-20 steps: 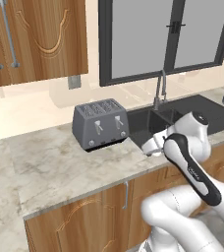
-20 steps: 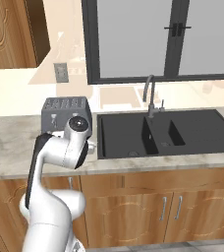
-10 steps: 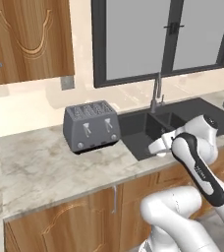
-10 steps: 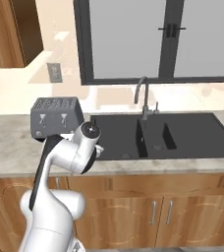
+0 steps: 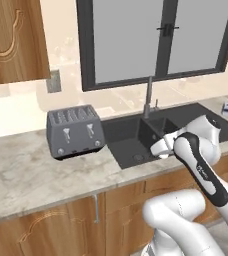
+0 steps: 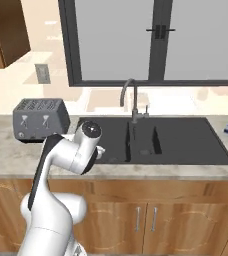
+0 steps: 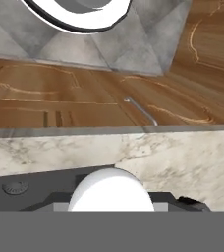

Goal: Gather the eggs and milk located in the vicinity of the sink area and place them right next to the bowl.

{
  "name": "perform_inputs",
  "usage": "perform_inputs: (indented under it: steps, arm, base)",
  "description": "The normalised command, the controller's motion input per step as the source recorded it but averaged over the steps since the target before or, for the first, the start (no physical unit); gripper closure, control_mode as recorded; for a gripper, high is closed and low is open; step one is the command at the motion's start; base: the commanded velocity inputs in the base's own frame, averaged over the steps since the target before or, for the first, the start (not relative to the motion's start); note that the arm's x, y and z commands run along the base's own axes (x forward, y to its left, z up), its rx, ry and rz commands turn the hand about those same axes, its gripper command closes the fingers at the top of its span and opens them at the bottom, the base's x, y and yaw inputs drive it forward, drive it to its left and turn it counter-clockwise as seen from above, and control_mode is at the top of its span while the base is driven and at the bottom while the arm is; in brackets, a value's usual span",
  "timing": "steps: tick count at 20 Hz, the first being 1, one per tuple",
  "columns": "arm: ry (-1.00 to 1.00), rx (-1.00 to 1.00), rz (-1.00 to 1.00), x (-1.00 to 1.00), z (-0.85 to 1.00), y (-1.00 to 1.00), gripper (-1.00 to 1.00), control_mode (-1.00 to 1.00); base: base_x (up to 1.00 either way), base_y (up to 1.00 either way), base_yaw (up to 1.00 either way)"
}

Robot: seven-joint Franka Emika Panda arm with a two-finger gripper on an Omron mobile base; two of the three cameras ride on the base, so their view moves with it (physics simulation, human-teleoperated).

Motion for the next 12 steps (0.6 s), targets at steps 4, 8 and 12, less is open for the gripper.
perform_inputs:
  steps: [4, 8, 12]
  arm:
    - [0.00, 0.00, 0.00, 0.00, 0.00, 0.00, 1.00, 1.00]
    - [0.00, 0.00, 0.00, 0.00, 0.00, 0.00, 1.00, 1.00]
    - [0.00, 0.00, 0.00, 0.00, 0.00, 0.00, 1.00, 1.00]
  base:
    - [-0.04, -0.75, 0.03]
    - [0.00, -0.78, 0.02]
    - [0.00, -0.75, 0.01]
